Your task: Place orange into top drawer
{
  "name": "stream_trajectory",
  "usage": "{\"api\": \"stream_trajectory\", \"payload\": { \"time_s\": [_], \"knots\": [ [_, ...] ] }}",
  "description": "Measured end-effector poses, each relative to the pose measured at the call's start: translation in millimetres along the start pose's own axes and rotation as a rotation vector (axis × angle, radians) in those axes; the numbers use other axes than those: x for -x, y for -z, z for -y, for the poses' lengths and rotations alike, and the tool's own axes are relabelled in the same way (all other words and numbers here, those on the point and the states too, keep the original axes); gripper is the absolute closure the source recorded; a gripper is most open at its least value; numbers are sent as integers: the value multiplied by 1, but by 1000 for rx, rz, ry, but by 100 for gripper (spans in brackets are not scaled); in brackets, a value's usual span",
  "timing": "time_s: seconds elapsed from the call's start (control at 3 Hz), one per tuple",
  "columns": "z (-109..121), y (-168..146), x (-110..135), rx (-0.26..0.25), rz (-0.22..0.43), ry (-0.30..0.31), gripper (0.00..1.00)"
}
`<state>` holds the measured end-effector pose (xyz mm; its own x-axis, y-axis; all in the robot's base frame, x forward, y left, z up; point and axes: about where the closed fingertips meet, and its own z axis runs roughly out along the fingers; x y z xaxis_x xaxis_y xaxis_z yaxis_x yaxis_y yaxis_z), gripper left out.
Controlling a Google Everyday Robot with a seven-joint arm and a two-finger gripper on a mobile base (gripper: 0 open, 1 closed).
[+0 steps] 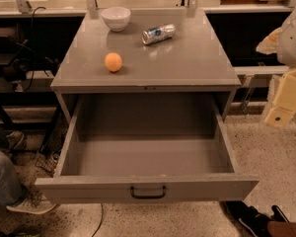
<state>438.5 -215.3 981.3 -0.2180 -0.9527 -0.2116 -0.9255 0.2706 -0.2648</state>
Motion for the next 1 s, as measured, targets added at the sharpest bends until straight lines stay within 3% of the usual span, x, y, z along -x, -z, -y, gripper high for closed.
{"api": "stream_trajectory", "payload": {
  "time_s": [0.33,0.67,1.0],
  "knots": [
    [0,0,0,0,0,0,0],
    [8,-8,5,-17,67,-29,0],
    [48,-43,22,-64,245,-141,0]
  ]
}}
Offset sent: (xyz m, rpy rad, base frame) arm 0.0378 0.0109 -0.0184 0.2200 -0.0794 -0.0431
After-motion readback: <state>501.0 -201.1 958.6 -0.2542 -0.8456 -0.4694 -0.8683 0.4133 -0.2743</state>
